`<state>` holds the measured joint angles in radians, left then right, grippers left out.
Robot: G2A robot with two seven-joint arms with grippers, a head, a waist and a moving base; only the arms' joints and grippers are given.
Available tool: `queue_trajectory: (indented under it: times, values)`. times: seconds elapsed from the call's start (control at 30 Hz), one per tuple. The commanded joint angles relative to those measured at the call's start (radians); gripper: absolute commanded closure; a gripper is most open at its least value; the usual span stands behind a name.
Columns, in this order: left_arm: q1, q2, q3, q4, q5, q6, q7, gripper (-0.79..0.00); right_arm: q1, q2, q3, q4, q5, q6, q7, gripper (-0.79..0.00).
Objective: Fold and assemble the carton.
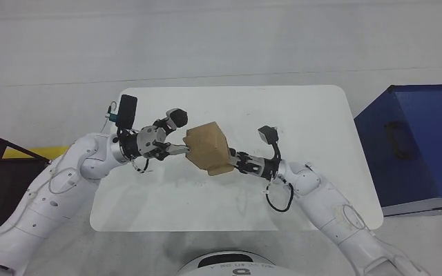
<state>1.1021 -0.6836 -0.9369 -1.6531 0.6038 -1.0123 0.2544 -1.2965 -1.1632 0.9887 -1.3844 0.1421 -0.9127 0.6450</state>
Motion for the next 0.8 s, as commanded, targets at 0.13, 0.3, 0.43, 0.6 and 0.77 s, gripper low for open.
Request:
queue_trajectory:
  times: [0.13,0.3,0.43,0.6,0.77]
  values:
    - [0.062,0.006,-0.053,-0.039,0.016,0.000,-0.014,-0.785,-0.010,0.003,0.002,-0.011,-0.009,-0.006,-0.009,0.000]
    - [0.075,0.003,-0.054,-0.084,0.015,0.000,-0.047,-0.785,-0.015,0.004,-0.001,-0.019,-0.015,-0.010,-0.017,0.000]
    - [0.080,0.003,-0.052,-0.108,0.043,0.000,-0.067,-0.785,-0.025,0.006,0.003,-0.019,-0.018,-0.020,-0.028,0.000]
    - [0.081,0.011,-0.013,-0.170,0.073,0.000,-0.073,-0.785,-0.037,0.009,0.008,-0.025,-0.024,-0.026,-0.036,0.000]
    - [0.053,0.009,0.032,-0.176,0.116,0.000,-0.090,-0.785,-0.043,0.011,0.004,-0.034,-0.032,-0.025,-0.038,0.000]
